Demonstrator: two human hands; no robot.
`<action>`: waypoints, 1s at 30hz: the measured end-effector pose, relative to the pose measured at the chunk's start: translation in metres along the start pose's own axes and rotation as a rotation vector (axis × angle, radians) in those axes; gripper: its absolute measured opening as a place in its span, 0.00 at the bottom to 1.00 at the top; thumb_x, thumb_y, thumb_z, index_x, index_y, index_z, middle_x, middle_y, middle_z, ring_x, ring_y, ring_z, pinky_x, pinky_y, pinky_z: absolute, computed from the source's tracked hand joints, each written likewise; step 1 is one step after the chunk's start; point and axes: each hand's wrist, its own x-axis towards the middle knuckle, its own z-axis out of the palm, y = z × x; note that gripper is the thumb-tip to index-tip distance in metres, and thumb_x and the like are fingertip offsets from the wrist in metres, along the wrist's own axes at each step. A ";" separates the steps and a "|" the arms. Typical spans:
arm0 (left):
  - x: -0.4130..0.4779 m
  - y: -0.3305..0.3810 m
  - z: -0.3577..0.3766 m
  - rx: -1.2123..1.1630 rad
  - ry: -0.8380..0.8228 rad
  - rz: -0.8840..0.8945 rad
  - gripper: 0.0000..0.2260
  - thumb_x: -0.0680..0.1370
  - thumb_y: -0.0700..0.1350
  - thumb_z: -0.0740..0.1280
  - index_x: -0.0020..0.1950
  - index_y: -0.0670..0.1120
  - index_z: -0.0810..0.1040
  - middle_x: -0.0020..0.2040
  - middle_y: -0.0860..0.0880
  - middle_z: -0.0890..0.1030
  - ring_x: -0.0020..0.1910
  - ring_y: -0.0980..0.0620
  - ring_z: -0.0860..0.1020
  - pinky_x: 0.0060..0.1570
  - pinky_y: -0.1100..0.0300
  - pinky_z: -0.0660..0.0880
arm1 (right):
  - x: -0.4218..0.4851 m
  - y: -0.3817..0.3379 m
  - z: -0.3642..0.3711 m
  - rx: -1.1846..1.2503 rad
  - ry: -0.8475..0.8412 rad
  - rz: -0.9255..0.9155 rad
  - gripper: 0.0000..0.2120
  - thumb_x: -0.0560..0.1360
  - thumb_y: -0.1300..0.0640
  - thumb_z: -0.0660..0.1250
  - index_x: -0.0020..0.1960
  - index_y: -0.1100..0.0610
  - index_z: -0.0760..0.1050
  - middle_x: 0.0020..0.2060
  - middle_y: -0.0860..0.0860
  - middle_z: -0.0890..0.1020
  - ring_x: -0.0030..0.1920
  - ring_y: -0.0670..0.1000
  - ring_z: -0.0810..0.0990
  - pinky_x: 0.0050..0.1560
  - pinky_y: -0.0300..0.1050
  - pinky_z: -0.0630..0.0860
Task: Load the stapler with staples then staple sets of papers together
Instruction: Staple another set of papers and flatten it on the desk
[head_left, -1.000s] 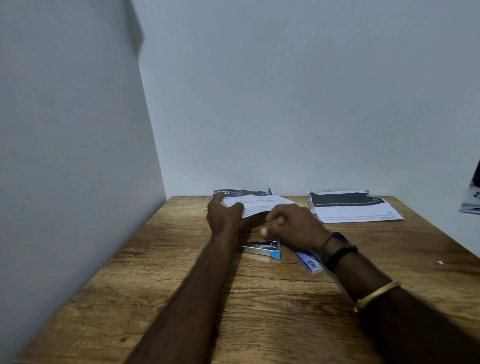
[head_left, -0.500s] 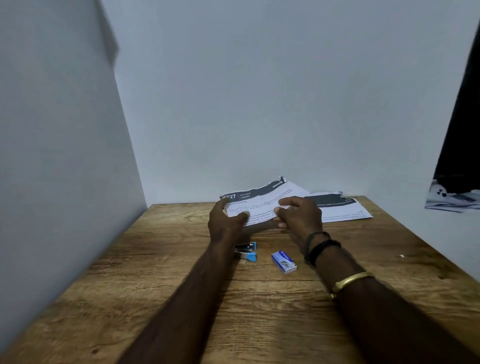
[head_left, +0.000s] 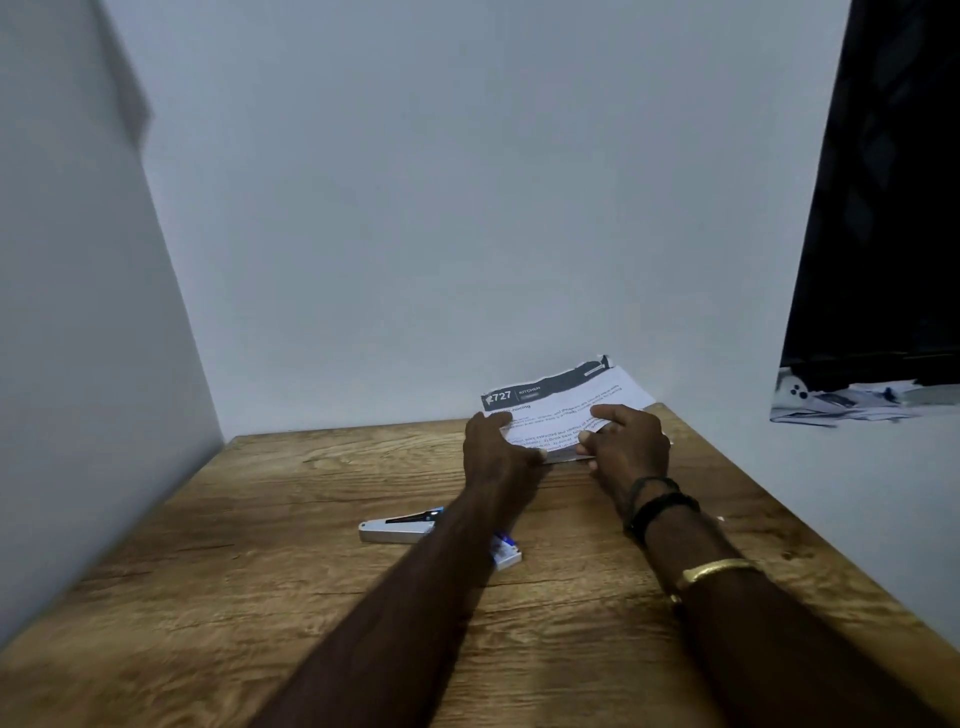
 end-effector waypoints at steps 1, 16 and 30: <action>-0.008 0.008 0.005 0.043 -0.008 0.015 0.35 0.56 0.42 0.79 0.60 0.60 0.75 0.65 0.47 0.77 0.62 0.45 0.78 0.62 0.46 0.78 | 0.003 0.002 -0.004 -0.011 0.022 0.012 0.18 0.69 0.68 0.77 0.56 0.55 0.84 0.47 0.57 0.87 0.39 0.53 0.88 0.46 0.54 0.86; -0.021 0.031 0.040 0.557 -0.040 0.137 0.16 0.69 0.44 0.75 0.56 0.49 0.81 0.60 0.46 0.80 0.62 0.46 0.76 0.60 0.58 0.74 | 0.041 0.012 -0.023 -0.376 -0.084 0.085 0.08 0.70 0.59 0.76 0.48 0.55 0.80 0.30 0.52 0.86 0.31 0.52 0.86 0.46 0.49 0.85; -0.004 0.036 0.045 1.004 -0.115 0.353 0.19 0.76 0.40 0.66 0.65 0.55 0.80 0.66 0.49 0.77 0.70 0.43 0.68 0.66 0.48 0.64 | 0.037 0.009 -0.018 -0.812 -0.100 -0.197 0.12 0.75 0.59 0.69 0.56 0.49 0.85 0.61 0.51 0.83 0.63 0.56 0.80 0.59 0.46 0.77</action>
